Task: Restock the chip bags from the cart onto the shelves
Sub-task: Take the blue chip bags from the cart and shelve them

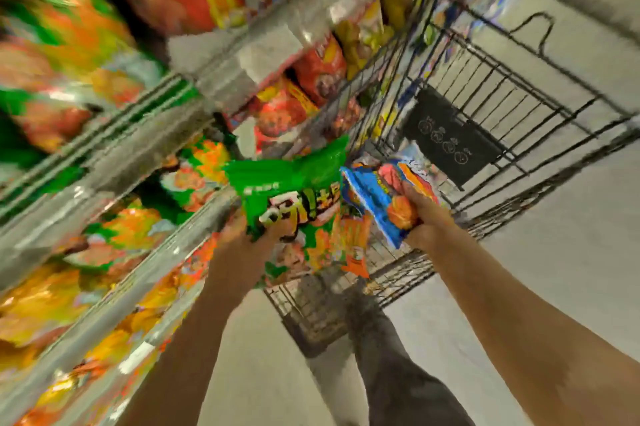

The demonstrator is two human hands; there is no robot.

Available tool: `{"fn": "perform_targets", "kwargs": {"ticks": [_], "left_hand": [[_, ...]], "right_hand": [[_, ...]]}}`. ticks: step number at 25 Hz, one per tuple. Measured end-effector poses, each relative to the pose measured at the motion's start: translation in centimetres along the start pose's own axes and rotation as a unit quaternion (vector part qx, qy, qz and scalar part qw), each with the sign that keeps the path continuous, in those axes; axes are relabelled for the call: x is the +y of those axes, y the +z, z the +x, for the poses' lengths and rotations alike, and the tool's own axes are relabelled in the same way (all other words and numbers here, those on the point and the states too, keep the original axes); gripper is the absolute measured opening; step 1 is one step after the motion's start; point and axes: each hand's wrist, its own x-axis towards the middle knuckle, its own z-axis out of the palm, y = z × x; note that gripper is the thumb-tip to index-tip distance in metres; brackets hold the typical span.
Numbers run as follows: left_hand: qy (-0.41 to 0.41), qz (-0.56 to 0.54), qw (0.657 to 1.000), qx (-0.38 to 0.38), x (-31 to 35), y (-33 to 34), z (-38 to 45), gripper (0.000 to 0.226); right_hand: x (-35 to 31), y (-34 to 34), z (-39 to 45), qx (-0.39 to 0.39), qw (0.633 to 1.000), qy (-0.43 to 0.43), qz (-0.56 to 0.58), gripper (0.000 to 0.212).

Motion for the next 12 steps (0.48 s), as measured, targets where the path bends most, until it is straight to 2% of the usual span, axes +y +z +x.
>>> {"fn": "perform_targets", "kwargs": {"ticks": [2, 4, 7, 9, 12], "left_hand": [[0.065, -0.059, 0.996, 0.027, 2.6, -2.6, -4.2, 0.024], [0.12, -0.077, 0.987, 0.071, 5.3, -5.7, -8.5, 0.014], [0.137, -0.101, 0.98, 0.1, 8.6, -10.7, -14.1, 0.035], [0.145, -0.107, 0.976, 0.124, 9.7, -13.8, -16.7, 0.027], [0.168, -0.135, 0.964, 0.153, 10.9, -17.8, -20.5, 0.009]], "right_hand": [[-0.6, 2.2, -5.7, -0.003, 0.99, -0.11, -0.084, 0.033], [-1.1, 4.2, -11.6, -0.015, 0.961, -0.233, -0.151, 0.015], [-1.7, 7.2, -20.3, -0.02, 0.903, -0.355, -0.241, 0.038], [-2.3, 9.2, -25.2, -0.013, 0.867, -0.409, -0.285, 0.045], [-2.4, 11.8, -31.2, -0.057, 0.827, -0.447, -0.337, 0.047]]}}
